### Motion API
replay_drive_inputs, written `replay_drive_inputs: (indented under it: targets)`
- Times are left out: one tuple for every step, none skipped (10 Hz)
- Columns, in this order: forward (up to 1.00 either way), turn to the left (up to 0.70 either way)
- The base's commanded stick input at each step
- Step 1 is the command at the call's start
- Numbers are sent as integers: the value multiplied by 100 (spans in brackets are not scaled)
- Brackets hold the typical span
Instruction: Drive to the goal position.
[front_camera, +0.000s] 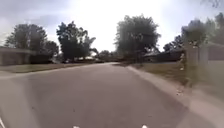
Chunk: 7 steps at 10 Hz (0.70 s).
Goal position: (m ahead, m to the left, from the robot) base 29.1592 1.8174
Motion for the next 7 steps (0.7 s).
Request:
replay_drive_inputs:
  targets:
    - [69, 1]
    - [69, 0]
    - [69, 1]
    - [69, 1]
    - [69, 2]
    - [69, 3]
    - [69, 3]
